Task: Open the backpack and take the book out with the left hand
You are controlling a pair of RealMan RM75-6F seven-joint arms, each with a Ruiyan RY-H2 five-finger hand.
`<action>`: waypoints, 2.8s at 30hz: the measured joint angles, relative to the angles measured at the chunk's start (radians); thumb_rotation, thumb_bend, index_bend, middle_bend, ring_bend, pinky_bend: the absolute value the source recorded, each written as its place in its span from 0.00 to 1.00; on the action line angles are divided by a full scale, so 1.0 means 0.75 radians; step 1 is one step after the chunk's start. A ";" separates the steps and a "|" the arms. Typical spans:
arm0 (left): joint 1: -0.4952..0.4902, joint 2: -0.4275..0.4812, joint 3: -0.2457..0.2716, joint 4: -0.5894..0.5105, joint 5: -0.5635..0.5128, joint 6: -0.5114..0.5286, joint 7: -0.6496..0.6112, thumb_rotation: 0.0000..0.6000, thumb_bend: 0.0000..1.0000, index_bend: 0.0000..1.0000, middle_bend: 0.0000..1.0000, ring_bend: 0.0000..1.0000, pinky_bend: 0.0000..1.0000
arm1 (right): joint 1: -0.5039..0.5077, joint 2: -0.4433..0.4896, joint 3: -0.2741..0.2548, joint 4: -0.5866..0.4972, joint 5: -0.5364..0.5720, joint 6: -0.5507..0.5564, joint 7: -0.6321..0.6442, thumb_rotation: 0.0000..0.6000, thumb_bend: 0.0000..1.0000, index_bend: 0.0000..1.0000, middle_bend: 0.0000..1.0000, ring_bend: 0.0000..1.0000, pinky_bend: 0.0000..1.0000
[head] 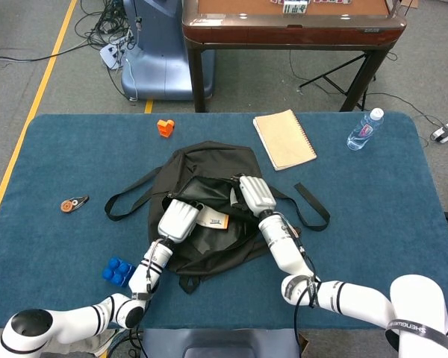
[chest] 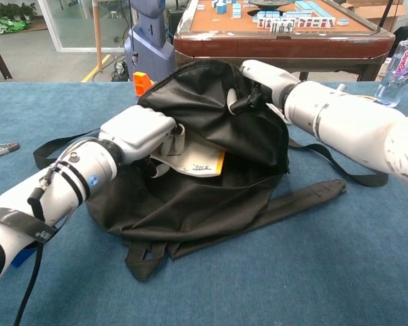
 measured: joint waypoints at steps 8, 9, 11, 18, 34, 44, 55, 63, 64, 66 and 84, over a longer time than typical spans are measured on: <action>-0.003 -0.027 -0.010 0.099 0.103 0.091 -0.147 1.00 0.46 0.62 0.65 0.65 0.67 | 0.010 0.007 0.043 0.023 0.033 -0.010 0.020 1.00 0.73 0.61 0.41 0.25 0.27; -0.004 -0.029 -0.011 0.111 0.115 0.102 -0.170 1.00 0.46 0.64 0.67 0.67 0.70 | 0.012 0.012 0.049 0.024 0.038 -0.013 0.022 1.00 0.73 0.61 0.41 0.25 0.27; -0.006 -0.032 -0.012 0.139 0.145 0.129 -0.230 1.00 0.48 0.68 0.72 0.70 0.73 | 0.014 0.023 0.062 0.025 0.046 -0.016 0.026 1.00 0.73 0.61 0.41 0.25 0.27; -0.002 -0.031 -0.005 0.228 0.266 0.262 -0.477 1.00 0.51 0.77 0.82 0.79 0.83 | 0.020 0.068 0.085 0.022 0.069 -0.047 0.044 1.00 0.73 0.61 0.41 0.25 0.27; 0.112 0.095 0.021 0.145 0.445 0.625 -0.830 1.00 0.53 0.80 0.87 0.84 0.87 | 0.024 0.098 0.063 0.045 0.085 -0.097 0.082 1.00 0.71 0.61 0.41 0.25 0.27; 0.150 0.199 -0.050 -0.086 0.440 0.678 -0.967 1.00 0.53 0.80 0.88 0.84 0.87 | 0.028 0.078 0.034 0.048 0.055 -0.098 0.096 1.00 0.71 0.61 0.41 0.25 0.27; 0.161 0.207 -0.115 -0.200 0.355 0.620 -0.987 1.00 0.53 0.79 0.88 0.83 0.87 | 0.005 0.075 -0.027 0.030 -0.023 -0.077 0.090 1.00 0.71 0.61 0.41 0.25 0.27; 0.165 0.204 -0.187 -0.258 0.302 0.611 -1.033 1.00 0.53 0.79 0.88 0.82 0.87 | -0.006 0.061 -0.077 0.025 -0.082 -0.083 0.087 1.00 0.70 0.61 0.41 0.25 0.27; 0.166 0.206 -0.195 -0.268 0.296 0.611 -1.040 1.00 0.53 0.79 0.88 0.82 0.87 | -0.007 0.059 -0.082 0.025 -0.087 -0.085 0.088 1.00 0.70 0.61 0.41 0.25 0.27; 0.168 0.211 -0.214 -0.294 0.280 0.610 -1.055 1.00 0.53 0.79 0.88 0.82 0.87 | -0.010 0.057 -0.093 0.028 -0.101 -0.089 0.089 1.00 0.70 0.61 0.41 0.25 0.27; 0.165 0.262 -0.385 -0.478 0.063 0.493 -1.098 1.00 0.53 0.79 0.88 0.80 0.87 | -0.035 0.042 -0.197 -0.008 -0.221 -0.112 0.065 1.00 0.66 0.61 0.39 0.25 0.27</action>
